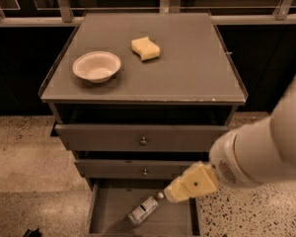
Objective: Pick blue plastic bottle from bottom drawer and place on counter
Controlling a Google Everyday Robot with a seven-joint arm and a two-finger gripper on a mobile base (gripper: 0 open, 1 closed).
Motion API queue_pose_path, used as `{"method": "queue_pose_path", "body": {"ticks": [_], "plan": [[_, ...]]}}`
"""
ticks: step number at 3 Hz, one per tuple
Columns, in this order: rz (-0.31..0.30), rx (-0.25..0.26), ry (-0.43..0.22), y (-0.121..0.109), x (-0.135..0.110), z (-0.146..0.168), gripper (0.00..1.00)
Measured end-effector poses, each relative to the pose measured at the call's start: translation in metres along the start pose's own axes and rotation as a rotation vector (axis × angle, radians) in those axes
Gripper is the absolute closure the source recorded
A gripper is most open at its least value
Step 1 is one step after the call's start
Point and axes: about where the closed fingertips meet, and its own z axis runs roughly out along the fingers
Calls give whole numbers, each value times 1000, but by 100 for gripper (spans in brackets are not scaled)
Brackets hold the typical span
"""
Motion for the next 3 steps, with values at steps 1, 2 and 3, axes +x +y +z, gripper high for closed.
{"method": "queue_pose_path", "body": {"ticks": [1,2,3], "plan": [[180,21,17,11,49,53,0],[253,36,85,21,106,121,0],[272,88,99,13,138,134,0]]}}
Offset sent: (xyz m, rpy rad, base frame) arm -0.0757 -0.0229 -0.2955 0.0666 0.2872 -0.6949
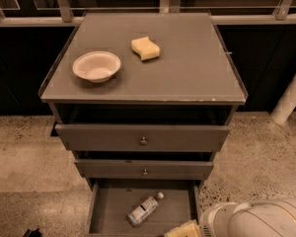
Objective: Pick blue plastic bottle from bottom drawer and place on counter
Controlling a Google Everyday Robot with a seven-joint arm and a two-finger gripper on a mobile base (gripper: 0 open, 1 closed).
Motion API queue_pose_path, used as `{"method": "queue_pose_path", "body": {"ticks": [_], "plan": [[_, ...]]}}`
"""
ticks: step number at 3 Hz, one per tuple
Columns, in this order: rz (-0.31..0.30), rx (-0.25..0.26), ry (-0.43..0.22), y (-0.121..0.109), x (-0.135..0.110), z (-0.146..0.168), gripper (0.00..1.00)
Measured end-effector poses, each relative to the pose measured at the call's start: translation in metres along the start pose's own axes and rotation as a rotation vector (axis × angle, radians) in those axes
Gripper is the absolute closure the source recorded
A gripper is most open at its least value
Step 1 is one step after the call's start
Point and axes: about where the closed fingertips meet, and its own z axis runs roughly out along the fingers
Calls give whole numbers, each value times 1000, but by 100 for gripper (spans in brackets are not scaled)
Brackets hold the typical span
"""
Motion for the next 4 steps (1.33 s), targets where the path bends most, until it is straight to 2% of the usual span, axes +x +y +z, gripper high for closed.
{"method": "queue_pose_path", "body": {"ticks": [1,2,3,4], "plan": [[0,0,0,0,0,0,0],[112,-16,-21,-3,4,15,0],[314,-53,-61,-27,15,58,0],[552,-73,-116,-61,5,88,0]]}}
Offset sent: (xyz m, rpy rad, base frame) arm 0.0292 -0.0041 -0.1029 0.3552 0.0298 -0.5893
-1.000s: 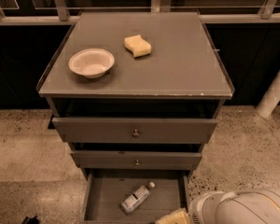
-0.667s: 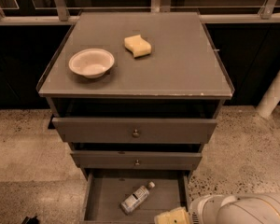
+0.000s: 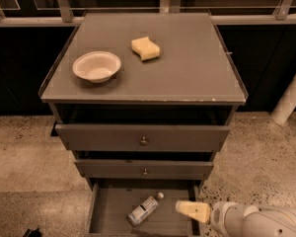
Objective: Pick blue plastic bottle from bottom drawer and place on counter
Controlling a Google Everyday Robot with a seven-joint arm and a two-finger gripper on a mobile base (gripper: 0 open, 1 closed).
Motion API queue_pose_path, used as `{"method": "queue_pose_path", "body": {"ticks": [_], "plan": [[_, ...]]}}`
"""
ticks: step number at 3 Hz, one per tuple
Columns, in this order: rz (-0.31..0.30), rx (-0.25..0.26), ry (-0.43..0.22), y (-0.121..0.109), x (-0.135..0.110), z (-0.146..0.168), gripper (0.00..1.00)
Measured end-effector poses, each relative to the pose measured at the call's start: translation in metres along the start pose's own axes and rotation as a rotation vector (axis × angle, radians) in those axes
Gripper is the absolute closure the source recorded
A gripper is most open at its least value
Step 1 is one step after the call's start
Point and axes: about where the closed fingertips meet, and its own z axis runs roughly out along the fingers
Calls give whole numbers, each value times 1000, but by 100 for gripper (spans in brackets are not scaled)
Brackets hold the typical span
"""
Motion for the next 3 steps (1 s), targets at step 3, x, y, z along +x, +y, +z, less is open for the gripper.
{"method": "queue_pose_path", "body": {"ticks": [3], "plan": [[247,-59,-30,0,-27,50,0]]}}
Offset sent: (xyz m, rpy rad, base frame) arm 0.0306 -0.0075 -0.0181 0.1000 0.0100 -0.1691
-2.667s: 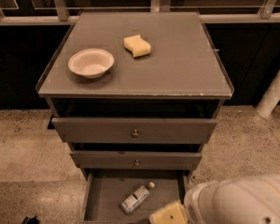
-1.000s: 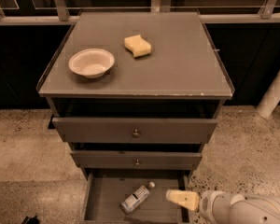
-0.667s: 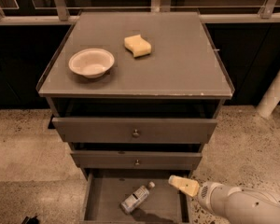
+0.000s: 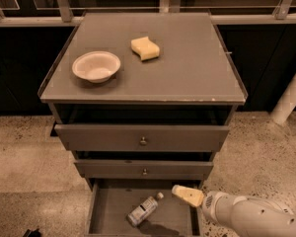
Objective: Pick blue plastic bottle from bottom drawer and place on counter
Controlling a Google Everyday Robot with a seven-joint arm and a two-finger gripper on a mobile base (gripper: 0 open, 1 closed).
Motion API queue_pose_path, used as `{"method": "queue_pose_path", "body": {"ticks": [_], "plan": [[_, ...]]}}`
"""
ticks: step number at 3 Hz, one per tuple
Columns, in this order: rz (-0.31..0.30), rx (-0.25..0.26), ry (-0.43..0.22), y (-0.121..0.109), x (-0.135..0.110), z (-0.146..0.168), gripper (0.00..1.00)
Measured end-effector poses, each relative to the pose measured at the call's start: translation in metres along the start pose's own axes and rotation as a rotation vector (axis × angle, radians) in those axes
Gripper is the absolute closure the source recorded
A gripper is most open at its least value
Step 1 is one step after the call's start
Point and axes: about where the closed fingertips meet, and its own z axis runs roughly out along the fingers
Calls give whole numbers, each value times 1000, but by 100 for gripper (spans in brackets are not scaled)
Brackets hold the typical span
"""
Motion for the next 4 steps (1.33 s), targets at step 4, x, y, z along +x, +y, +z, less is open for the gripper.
{"method": "queue_pose_path", "body": {"ticks": [4], "plan": [[13,-127,135,42,36,132,0]]}}
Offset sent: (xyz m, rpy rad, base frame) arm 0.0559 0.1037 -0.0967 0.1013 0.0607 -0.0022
